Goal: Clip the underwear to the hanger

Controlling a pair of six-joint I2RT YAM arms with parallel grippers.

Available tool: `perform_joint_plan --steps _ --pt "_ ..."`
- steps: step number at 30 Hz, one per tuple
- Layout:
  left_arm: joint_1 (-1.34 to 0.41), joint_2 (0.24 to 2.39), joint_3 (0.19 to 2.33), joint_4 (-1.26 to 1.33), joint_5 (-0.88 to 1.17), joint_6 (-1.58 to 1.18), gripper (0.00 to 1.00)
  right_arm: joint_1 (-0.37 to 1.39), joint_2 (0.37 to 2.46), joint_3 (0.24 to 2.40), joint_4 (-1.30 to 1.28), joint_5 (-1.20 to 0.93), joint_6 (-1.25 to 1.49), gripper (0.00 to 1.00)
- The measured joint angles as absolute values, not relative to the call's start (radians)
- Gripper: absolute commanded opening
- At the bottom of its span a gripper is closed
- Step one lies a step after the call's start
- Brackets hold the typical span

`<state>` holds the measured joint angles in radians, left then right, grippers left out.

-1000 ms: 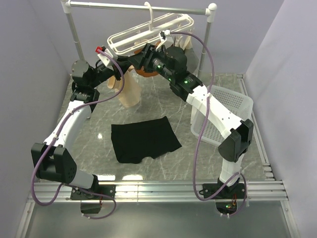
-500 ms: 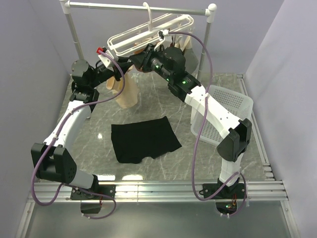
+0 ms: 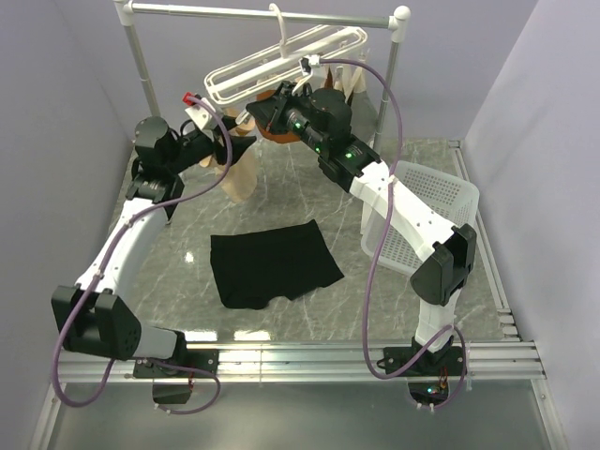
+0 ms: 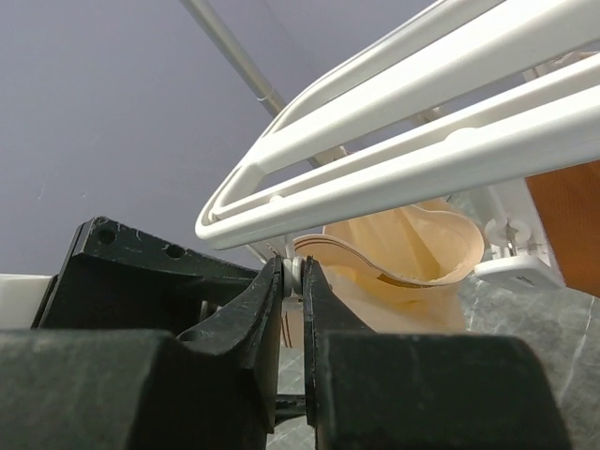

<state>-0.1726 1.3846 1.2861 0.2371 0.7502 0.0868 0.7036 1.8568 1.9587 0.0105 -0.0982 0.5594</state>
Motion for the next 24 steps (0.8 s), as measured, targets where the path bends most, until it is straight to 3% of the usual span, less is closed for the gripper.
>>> perform_joint_plan --steps 15,19,24 --pt "-0.144 0.972 0.955 -0.160 0.496 -0.181 0.58 0.693 1.878 1.966 0.028 -0.082 0.560 0.00" --pt "-0.141 0.976 0.892 -0.292 0.384 -0.255 0.59 0.690 1.912 1.982 0.045 -0.063 0.559 0.00" --pt "-0.135 1.079 0.864 -0.415 0.269 -0.335 0.71 0.682 1.923 1.982 0.051 -0.046 0.559 0.00"
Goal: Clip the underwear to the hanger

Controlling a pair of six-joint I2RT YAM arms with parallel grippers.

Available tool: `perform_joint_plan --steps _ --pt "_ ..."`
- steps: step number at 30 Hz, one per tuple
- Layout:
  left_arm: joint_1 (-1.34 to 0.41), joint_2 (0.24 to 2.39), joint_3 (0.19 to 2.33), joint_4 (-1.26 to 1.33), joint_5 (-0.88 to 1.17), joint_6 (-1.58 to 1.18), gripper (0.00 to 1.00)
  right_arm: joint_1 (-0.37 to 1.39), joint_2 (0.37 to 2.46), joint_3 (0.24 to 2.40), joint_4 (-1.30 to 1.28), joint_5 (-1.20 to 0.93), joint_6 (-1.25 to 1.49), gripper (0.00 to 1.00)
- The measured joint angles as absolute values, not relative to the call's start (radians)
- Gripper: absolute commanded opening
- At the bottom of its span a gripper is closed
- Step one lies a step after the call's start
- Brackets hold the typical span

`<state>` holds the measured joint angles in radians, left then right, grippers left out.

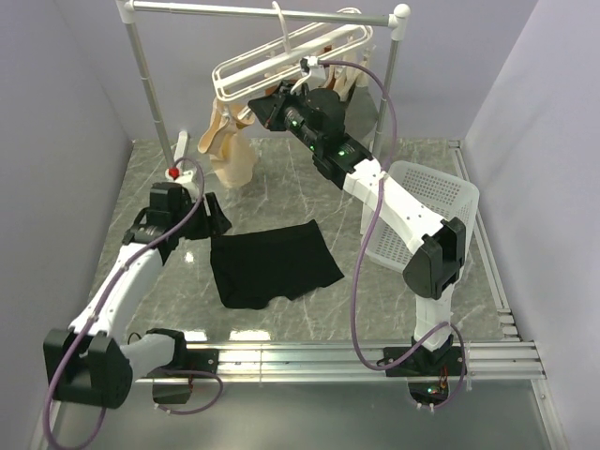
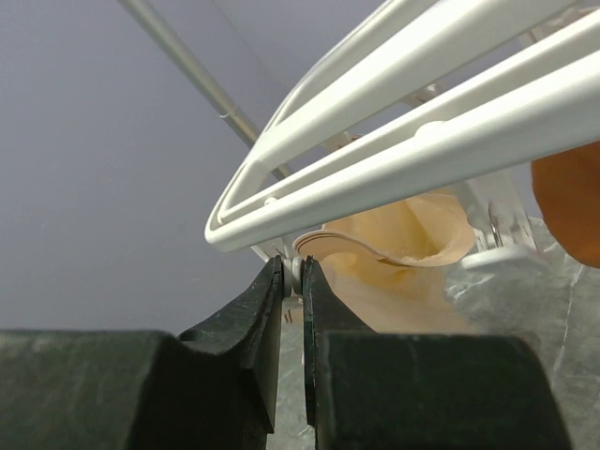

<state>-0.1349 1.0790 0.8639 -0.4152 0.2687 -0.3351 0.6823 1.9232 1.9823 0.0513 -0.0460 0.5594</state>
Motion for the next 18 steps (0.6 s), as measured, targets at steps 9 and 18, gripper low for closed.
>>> perform_joint_plan --steps 9,18 --pt "-0.134 1.287 0.823 -0.513 0.117 -0.492 0.87 0.678 1.923 1.982 0.067 -0.045 0.556 0.00" --pt "-0.184 1.448 0.819 -0.472 0.023 -0.562 0.89 0.675 1.923 1.982 0.067 -0.046 0.556 0.00"
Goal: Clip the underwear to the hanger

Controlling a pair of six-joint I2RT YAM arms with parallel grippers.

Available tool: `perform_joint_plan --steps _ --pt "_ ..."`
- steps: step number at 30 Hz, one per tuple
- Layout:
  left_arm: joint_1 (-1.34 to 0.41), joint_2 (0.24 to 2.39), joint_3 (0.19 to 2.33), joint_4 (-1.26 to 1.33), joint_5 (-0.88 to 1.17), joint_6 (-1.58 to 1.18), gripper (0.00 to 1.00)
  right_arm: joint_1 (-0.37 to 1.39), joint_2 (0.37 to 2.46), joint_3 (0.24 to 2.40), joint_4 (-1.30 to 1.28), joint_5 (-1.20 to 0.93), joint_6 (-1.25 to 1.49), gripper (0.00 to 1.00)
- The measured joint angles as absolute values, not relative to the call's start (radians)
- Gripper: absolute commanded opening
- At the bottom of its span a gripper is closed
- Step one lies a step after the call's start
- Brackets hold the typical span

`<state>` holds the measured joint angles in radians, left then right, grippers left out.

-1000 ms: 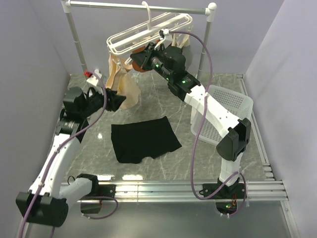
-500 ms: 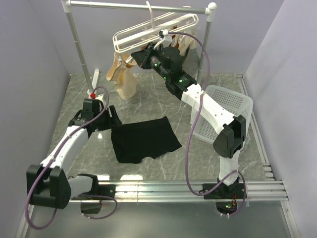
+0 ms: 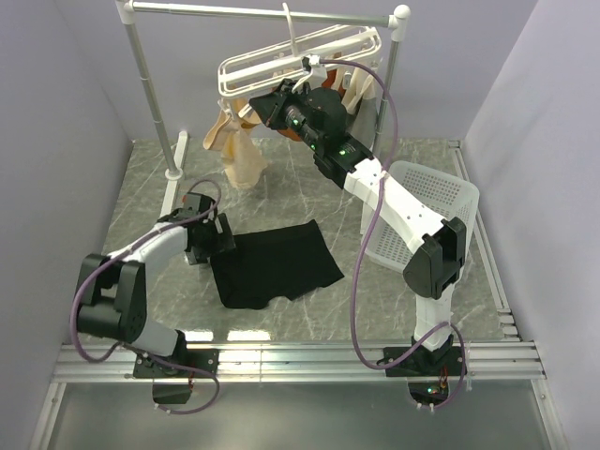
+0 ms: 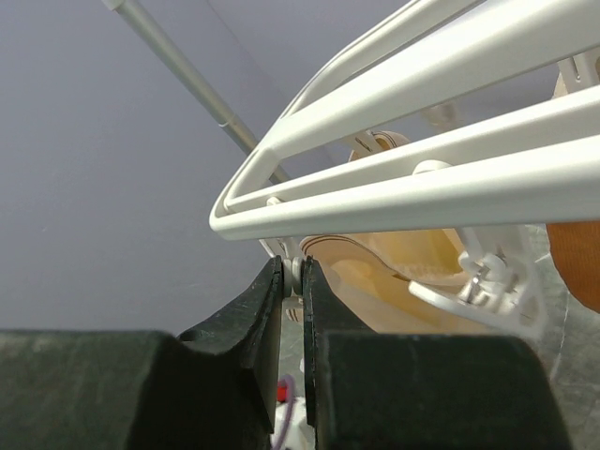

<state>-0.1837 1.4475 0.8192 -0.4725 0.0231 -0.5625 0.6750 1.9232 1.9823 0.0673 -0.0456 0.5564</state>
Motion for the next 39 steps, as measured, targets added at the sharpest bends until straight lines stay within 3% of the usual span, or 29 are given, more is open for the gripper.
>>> perform_joint_plan --steps 14,16,18,20,21,23,25,32,39 --pt "-0.349 1.668 0.962 -0.416 -0.153 -0.577 0.84 0.665 1.923 1.982 0.067 -0.050 0.556 0.00" --pt "-0.373 1.681 0.971 -0.414 -0.173 -0.572 0.77 0.662 1.923 1.982 0.067 -0.051 0.556 0.00" --pt "-0.388 1.694 0.980 -0.412 -0.193 -0.561 0.60 0.659 1.923 1.982 0.067 -0.051 0.556 0.00" --pt "-0.393 1.710 0.994 -0.411 -0.208 -0.550 0.42 0.656 1.923 1.978 0.068 -0.051 0.556 0.00" --pt "-0.394 1.720 1.003 -0.412 -0.212 -0.543 0.25 0.654 1.923 1.976 0.068 -0.052 0.557 0.00" --pt "-0.394 1.739 1.024 -0.406 -0.216 -0.531 0.07 0.651 1.923 1.974 0.067 -0.052 0.557 0.00" --pt "-0.399 1.752 1.039 -0.400 -0.218 -0.516 0.00 0.649 1.923 1.973 0.067 -0.053 0.557 0.00" --pt "-0.449 1.716 0.993 -0.316 -0.188 -0.440 0.00 0.644 1.923 1.959 0.072 -0.054 0.557 0.00" --pt "-0.572 1.343 0.797 -0.127 -0.070 -0.237 0.00 0.635 1.919 1.939 0.085 -0.057 0.556 0.00"
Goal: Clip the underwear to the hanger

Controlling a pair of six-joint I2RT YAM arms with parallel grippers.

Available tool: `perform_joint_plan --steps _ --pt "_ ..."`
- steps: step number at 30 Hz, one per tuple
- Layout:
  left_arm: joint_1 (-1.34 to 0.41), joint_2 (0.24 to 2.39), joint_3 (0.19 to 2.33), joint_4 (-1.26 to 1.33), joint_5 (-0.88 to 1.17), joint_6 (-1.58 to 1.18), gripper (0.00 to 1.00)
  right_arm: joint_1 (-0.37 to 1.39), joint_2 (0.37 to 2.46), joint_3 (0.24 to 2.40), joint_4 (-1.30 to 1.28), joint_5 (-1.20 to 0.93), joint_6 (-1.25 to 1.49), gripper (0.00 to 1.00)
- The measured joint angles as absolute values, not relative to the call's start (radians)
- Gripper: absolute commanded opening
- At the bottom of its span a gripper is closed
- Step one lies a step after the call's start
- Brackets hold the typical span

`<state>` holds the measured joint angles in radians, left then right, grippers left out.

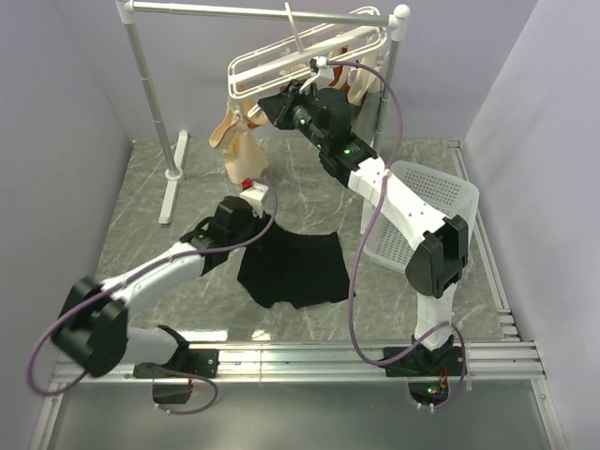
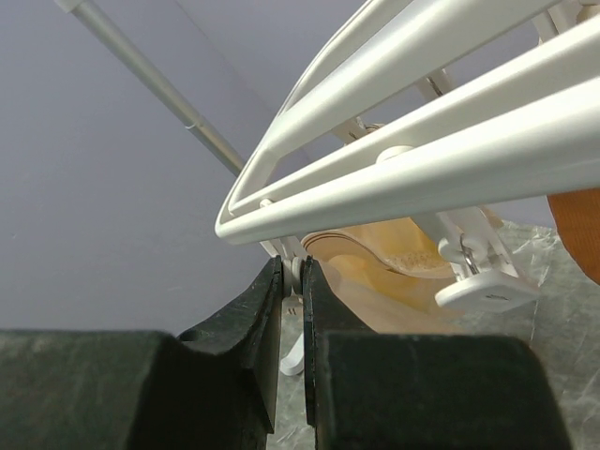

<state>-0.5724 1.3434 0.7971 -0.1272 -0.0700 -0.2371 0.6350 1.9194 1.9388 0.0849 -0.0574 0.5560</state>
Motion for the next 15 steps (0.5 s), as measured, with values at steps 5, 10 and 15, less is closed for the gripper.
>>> perform_joint_plan --steps 5,10,15 --pt "-0.597 1.197 0.773 0.043 -0.017 -0.086 0.00 0.629 1.898 1.899 0.102 -0.064 0.556 0.00" --pt "-0.597 1.174 0.722 0.162 0.015 0.014 0.00 0.625 1.882 1.872 0.120 -0.075 0.553 0.00" --pt "-0.593 1.173 0.710 0.259 0.033 0.091 0.00 0.620 1.870 1.854 0.128 -0.091 0.553 0.00"
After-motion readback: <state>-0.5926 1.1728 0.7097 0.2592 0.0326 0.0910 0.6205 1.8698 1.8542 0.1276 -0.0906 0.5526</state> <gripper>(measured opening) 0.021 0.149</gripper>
